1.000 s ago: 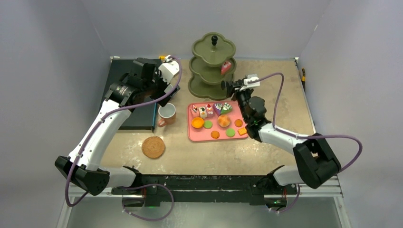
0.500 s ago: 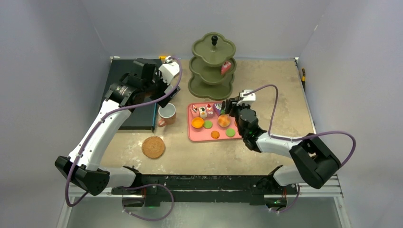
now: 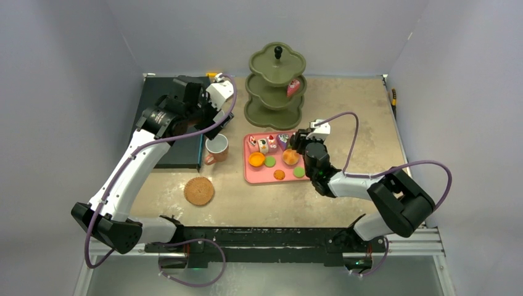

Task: Serve the afternoon tea

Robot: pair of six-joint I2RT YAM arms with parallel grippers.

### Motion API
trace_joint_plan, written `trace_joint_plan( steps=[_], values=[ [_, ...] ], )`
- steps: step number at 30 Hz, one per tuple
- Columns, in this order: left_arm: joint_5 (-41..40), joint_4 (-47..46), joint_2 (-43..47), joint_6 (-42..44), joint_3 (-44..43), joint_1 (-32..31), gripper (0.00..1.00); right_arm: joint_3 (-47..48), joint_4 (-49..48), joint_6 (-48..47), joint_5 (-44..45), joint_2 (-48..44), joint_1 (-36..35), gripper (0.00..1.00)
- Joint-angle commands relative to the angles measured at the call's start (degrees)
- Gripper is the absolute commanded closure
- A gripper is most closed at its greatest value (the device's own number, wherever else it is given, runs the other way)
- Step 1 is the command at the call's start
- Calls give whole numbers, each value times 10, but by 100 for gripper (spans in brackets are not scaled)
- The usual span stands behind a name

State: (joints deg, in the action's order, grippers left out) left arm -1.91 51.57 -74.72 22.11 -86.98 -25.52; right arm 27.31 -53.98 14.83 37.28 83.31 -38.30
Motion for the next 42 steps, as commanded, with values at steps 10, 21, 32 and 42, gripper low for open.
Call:
trace_joint_plan(
  steps=[10,21,32,42],
  values=[
    [0,-7,15,10,5,4,4,18,-41,-16,19,27,-1,48],
    [-1,-9,18,14,9,4,5,31,-30,8,26,58,-12,44],
    [0,-10,26,18,16,4,5,35,-18,-23,41,16,-12,68],
    [7,-15,26,16,21,5,5,96,12,-92,-72,-91,-12,72]
  ],
)
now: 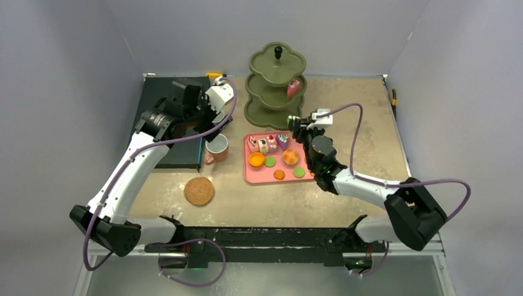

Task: Serve the afternoon tea

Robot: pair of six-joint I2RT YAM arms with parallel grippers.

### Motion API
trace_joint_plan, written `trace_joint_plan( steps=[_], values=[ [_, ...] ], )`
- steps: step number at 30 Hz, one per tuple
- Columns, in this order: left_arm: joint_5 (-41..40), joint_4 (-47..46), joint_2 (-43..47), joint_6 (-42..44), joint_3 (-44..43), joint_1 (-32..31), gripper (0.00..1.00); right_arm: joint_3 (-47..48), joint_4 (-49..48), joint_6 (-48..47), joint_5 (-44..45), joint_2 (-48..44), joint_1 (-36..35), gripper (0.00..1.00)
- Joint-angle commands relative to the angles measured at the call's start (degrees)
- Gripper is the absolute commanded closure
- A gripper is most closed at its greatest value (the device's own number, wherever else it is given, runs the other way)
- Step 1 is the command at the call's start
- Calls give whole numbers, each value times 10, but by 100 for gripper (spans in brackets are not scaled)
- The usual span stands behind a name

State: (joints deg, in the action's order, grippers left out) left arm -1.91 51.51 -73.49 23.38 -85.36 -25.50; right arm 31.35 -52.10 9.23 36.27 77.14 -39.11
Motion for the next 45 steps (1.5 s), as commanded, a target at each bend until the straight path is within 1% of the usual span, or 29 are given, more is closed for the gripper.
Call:
trace_joint_plan(
  steps=[1,6,15,24,33,37,41,45],
  values=[
    [7,-15,13,3,4,4,5,68,-5,-42,-71,-28,-3,72],
    [7,-15,16,2,5,5,5,142,-21,-79,-104,21,2,71],
    [4,-11,21,5,8,7,5,232,-44,-89,-133,105,33,71],
    [3,-13,20,6,10,9,5,266,-63,-90,-156,148,67,71],
    [2,-14,14,6,6,11,5,284,-86,-90,-165,191,78,69],
    [2,-12,13,6,3,11,5,286,-92,-88,-169,203,79,65],
    [2,-11,12,4,0,10,5,284,-95,-90,-170,196,79,52],
    [3,-11,12,4,-3,10,5,273,-89,-87,-176,173,78,46]
  ],
)
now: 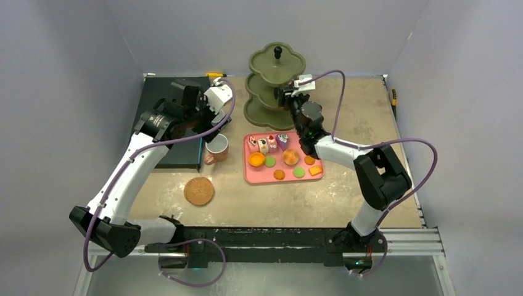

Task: Serve the afternoon tea

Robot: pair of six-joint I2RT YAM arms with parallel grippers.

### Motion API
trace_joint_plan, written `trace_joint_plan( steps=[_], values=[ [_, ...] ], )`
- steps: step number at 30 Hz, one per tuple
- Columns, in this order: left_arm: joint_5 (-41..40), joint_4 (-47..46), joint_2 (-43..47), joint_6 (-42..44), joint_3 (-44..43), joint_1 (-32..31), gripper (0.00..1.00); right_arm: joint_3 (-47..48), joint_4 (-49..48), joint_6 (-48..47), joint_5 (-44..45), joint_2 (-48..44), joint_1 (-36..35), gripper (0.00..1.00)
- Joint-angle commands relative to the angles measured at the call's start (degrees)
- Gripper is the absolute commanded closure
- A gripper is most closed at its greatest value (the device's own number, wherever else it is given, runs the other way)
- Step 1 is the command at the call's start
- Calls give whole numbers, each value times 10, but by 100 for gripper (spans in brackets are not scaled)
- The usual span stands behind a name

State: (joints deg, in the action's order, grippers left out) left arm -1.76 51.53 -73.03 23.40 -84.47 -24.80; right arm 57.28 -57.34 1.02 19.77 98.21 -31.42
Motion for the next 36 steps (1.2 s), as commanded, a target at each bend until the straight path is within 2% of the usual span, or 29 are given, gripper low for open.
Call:
trace_joint_plan(
  steps=[1,9,18,27,36],
  values=[
    [1,-10,7,3,-12,3,5,8,-34,-4,-12,-45,1,45],
    [6,-3,6,2,-19,4,5,-59,-21,-1,-13,-119,-19,43],
    [10,1,9,-3,-21,4,5,-158,33,20,-28,-226,-77,44],
    [10,8,11,-5,-25,4,5,-211,62,34,-15,-240,-124,45],
    [15,5,9,-6,-18,3,5,-263,79,68,-11,-239,-135,45]
  ],
)
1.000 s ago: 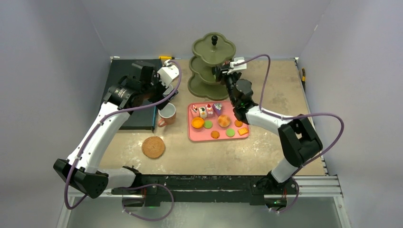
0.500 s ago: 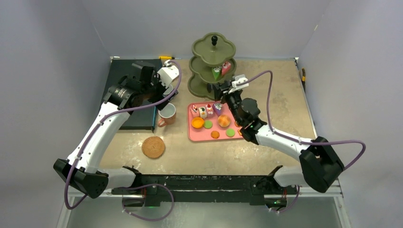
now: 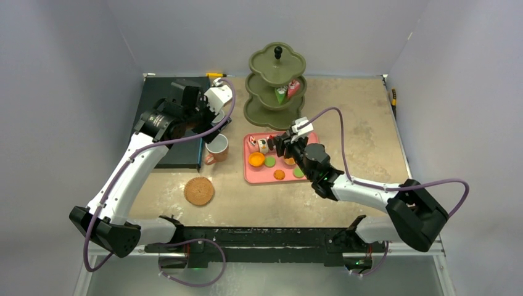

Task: Serve the afternoon tea

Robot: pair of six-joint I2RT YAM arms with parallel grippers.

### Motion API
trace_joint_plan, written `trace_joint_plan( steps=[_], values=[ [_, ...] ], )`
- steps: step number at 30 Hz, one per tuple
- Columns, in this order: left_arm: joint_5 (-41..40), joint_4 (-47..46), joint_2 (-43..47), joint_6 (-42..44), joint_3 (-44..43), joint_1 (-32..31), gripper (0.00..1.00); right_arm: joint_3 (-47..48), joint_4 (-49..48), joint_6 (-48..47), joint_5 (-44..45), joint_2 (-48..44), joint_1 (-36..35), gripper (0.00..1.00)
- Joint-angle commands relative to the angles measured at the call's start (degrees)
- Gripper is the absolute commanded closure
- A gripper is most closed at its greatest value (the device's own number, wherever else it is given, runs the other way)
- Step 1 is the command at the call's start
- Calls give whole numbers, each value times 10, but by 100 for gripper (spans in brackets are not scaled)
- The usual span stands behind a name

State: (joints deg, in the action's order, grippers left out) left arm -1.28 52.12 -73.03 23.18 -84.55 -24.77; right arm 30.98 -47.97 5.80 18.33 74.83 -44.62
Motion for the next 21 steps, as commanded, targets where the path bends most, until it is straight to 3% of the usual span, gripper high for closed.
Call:
trace_joint_plan(
  steps=[1,12,21],
  values=[
    [10,-1,8,-4,-18,3,5,1,-18,21,4,0,-3,45],
    [3,2,15,1,-14,4,5,37,-54,12,14,83,-4,47],
    [1,0,17,4,-9,3,5,35,-53,-2,22,93,-2,50]
  ],
)
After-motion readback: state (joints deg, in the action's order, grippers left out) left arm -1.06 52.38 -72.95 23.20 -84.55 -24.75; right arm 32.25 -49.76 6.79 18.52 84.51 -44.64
